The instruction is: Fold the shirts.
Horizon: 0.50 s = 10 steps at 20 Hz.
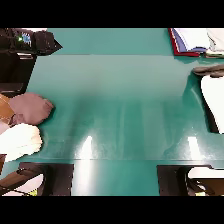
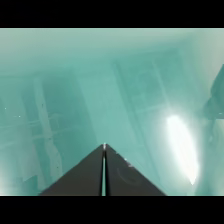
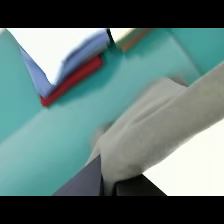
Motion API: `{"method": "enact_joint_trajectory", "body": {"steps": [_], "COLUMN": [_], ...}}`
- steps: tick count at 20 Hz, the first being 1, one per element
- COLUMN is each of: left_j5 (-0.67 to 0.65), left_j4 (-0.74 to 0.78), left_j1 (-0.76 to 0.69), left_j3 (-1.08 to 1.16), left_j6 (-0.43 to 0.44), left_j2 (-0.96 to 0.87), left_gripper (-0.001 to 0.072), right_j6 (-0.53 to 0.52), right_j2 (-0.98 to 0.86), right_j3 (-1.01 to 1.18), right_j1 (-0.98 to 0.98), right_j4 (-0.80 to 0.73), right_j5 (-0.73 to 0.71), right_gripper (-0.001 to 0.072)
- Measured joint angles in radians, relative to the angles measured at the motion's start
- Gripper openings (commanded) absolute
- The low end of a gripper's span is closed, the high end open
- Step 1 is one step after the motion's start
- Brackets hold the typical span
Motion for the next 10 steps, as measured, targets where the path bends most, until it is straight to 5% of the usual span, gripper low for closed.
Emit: {"method": "enact_joint_trajectory", "body": {"steps": [10], "left_j5": [-0.016], "left_j4": [0.000], "left_j1": [0.000], "left_j3": [0.000], "left_j6": [0.005], "left_j2": [0.000], "left_gripper": [0.0030], "right_j6": [-0.007], "right_j2": [0.092], "right_j3": [0.064], "right_j1": [-0.060], "right_j4": [-0.154], "right_j5": [0.220], "right_gripper": [0.0014]}}
